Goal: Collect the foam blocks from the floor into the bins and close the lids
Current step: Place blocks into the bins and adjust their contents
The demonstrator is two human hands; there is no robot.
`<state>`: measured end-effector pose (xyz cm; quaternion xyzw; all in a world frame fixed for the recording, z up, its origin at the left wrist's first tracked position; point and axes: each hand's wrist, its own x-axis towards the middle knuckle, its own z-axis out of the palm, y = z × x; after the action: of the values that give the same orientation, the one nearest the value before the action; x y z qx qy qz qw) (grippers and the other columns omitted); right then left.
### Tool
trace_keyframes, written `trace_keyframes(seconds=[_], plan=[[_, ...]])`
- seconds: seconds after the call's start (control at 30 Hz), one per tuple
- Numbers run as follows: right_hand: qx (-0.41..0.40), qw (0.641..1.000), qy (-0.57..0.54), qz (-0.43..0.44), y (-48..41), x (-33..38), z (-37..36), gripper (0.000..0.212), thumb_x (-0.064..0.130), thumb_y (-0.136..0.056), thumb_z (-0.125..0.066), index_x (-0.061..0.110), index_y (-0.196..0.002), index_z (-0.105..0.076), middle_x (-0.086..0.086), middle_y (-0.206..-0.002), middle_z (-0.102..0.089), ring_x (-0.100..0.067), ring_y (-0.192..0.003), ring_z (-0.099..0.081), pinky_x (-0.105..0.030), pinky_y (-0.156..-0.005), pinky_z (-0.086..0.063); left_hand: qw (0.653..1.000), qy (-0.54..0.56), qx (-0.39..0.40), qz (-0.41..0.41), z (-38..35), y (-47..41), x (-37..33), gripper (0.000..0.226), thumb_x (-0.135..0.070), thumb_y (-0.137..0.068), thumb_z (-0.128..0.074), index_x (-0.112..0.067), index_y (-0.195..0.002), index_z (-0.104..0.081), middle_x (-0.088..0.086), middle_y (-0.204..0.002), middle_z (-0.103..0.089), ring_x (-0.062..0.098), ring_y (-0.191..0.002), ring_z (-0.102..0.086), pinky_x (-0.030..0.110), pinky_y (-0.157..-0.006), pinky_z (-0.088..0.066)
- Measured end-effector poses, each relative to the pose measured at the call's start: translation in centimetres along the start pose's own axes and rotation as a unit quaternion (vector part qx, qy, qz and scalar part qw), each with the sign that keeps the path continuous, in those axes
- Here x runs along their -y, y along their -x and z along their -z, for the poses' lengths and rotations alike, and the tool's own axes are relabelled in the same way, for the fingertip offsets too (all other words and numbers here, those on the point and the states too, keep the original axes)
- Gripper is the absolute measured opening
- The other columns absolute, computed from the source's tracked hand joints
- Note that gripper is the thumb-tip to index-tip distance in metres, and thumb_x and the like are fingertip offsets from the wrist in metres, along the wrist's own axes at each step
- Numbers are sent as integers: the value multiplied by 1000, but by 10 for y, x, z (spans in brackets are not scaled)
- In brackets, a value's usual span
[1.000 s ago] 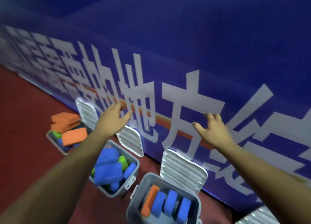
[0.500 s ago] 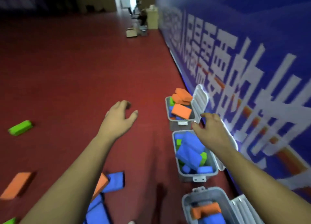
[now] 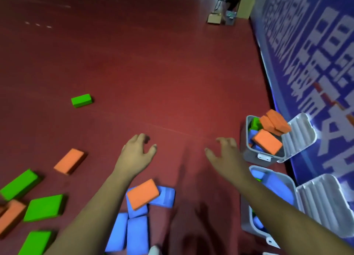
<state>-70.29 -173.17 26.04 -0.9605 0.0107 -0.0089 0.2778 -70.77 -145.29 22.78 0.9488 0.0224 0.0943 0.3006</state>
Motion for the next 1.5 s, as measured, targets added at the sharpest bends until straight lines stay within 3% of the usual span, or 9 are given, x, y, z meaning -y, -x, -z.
trace_keyframes(seconds=[0.33,0.63,0.8,1.03,1.13,1.23,1.3,1.4,1.5], plan=[[157,985,61,22,-110,54,-190,55,45,-89,-61,11,-131,-53,-12,-130,-48,-33,-119,-53,-41,-103,-42,992,3,48,119,-74,-46,173,60,-58,-76,-36,-12,-106,-62,8,-101,-63,32,-95,-61,43,-85,-50],[256,964,61,39,-167,-34,-468,45,31,-80,-72,-4,-105,-63,-25,-106,-62,-41,-104,-58,-45,-91,-48,937,31,127,324,-289,15,360,52,-50,-81,-43,-8,-107,-59,12,-104,-61,35,-94,-60,41,-81,-47],[340,935,98,36,-188,-114,-626,47,37,-86,-69,1,-115,-59,-20,-122,-56,-36,-118,-52,-43,-97,-43,881,61,161,441,-427,38,456,52,-49,-84,-51,-6,-113,-58,15,-113,-59,36,-107,-56,47,-92,-47],[389,916,101,-8,-190,-220,-772,63,44,-85,-65,1,-129,-50,-19,-134,-54,-34,-124,-51,-40,-100,-42,709,240,37,662,-570,32,554,78,-36,-81,-78,2,-137,-38,16,-140,-47,29,-129,-47,34,-102,-38],[413,904,55,-98,-190,-248,-805,71,48,-88,-63,-1,-136,-45,-20,-140,-51,-32,-128,-50,-34,-98,-38,672,268,-31,690,-600,40,574,105,-57,-59,-84,-3,-137,-37,11,-140,-50,27,-126,-52,37,-105,-42],[456,868,-23,-196,-195,-266,-828,73,60,-91,-53,4,-138,-48,-16,-138,-55,-31,-123,-54,-31,-93,-41,672,280,-28,685,-605,52,573,110,-73,-50,-81,-8,-134,-50,7,-136,-55,25,-120,-57,39,-104,-45],[432,876,-57,-206,-199,-275,-833,72,65,-87,-50,7,-129,-58,-15,-129,-61,-32,-116,-58,-37,-96,-46,683,286,-34,671,-594,51,553,116,-79,-32,-81,-17,-125,-50,4,-129,-58,21,-110,-61,40,-99,-50],[411,881,-111,-206,-197,-285,-824,58,60,-86,-54,11,-117,-65,-7,-114,-68,-26,-105,-62,-38,-93,-48,740,266,-76,613,-567,45,507,88,-50,-59,-89,-17,-122,-37,-3,-112,-56,5,-93,-59,32,-86,-49],[425,870,-104,-230,-193,-311,-814,50,53,-89,-58,5,-104,-66,-13,-101,-69,-30,-96,-64,-43,-88,-49,815,164,-130,541,-540,40,450,82,-43,-63,-90,-21,-116,-31,-17,-100,-52,-5,-86,-55,26,-77,-45]])
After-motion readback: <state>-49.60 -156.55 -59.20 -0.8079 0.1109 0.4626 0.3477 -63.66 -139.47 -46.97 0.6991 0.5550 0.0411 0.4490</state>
